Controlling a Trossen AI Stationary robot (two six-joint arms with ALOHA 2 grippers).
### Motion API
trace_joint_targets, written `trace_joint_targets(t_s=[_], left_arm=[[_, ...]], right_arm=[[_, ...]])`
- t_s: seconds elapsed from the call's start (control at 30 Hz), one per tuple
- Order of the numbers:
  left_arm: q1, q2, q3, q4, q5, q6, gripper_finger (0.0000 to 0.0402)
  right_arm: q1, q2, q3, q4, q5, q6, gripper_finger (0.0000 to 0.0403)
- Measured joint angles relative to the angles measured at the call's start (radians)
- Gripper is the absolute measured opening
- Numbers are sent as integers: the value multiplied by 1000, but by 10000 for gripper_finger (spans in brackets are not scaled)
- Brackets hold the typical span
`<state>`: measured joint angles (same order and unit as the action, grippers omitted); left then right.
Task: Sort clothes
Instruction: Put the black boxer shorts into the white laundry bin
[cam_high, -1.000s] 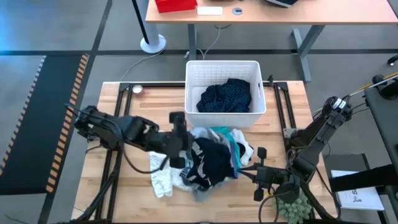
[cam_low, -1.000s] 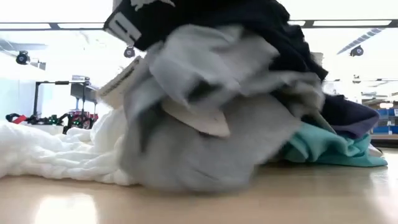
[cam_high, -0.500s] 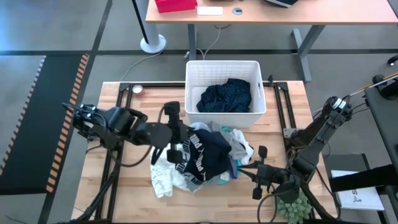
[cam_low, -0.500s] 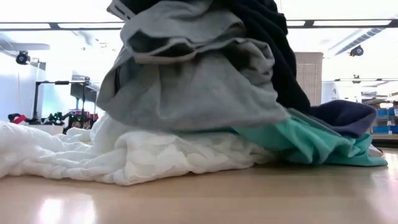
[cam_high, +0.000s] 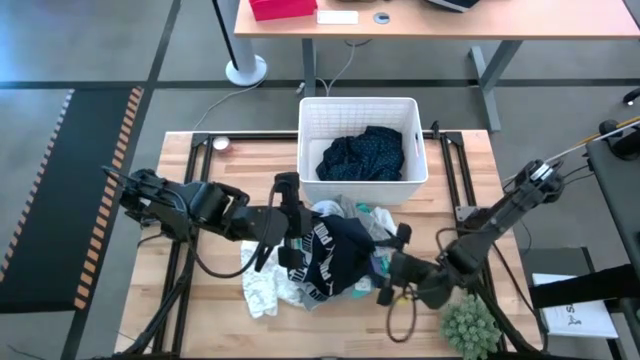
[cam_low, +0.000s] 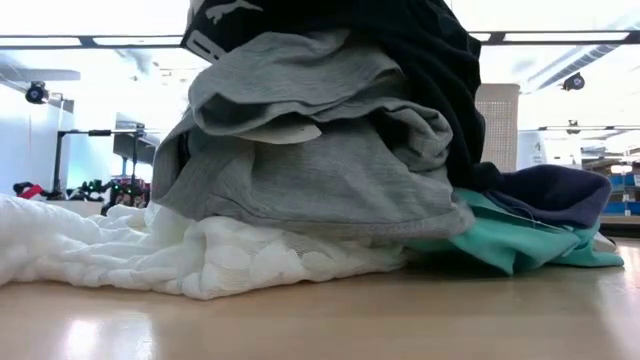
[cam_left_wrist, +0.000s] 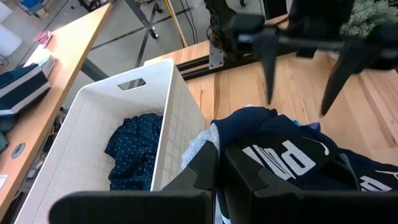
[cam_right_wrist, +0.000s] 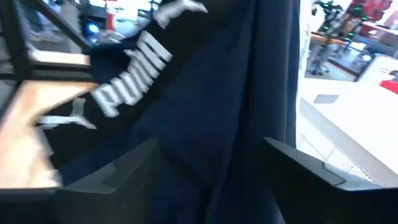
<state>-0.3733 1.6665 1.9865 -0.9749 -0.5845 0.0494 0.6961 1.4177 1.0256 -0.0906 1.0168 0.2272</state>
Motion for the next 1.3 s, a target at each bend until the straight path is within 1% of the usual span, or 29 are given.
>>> trace_joint_targets(t_s=[0.1, 0.17, 0.2, 0.27, 0.33, 0.43, 0.47, 0.57, 0.63, 0.7, 1.0, 1.03, 1.1, 1.2, 1.3], left_arm=[[0, 0, 0, 6, 3, 2, 0], [0, 0, 0, 6, 13, 2, 0], [0, 0, 0, 7, 19, 2, 0], [0, 0, 0, 8, 20, 2, 0], [0, 0, 0, 8, 21, -5, 0], [0, 0, 0, 11, 20, -25, 4], [0, 0, 0, 12, 19, -37, 9], [-1, 0, 0, 14, -12, -65, 29], [-1, -1, 0, 14, -49, -67, 46], [-4, -1, 0, 15, -63, -67, 66], [-12, -15, 0, 13, -64, -66, 176], [-14, -17, -2, 13, -67, -66, 188], [-19, -21, -11, 11, -106, -69, 208], [-33, -32, -41, 10, -178, -82, 226], [-44, -56, -110, 52, -206, -93, 232]], right_arm=[[-37, 15, 0, 4, -2, 4, 262], [-57, 23, 0, 22, -2, 2, 247], [-65, 25, 0, 23, -3, -2, 233], [-76, 26, 0, 29, -3, -3, 192], [-77, 25, 0, 30, -2, -11, 133], [-71, 25, 3, 28, -3, -35, 32], [-67, 24, 9, 28, -3, -42, 17], [-55, 24, 33, 29, -4, -46, 11], [-45, 24, 47, 27, -4, -64, 3], [-34, 24, 61, 23, -4, -80, 1], [-6, 23, 114, 9, 3, -140, 0], [-7, 23, 117, 10, 4, -142, 0], [-7, 22, 121, -6, -3, -140, 0], [-7, 21, 135, -109, -68, -46, 3], [-7, 21, 143, -243, -168, 54, 22]])
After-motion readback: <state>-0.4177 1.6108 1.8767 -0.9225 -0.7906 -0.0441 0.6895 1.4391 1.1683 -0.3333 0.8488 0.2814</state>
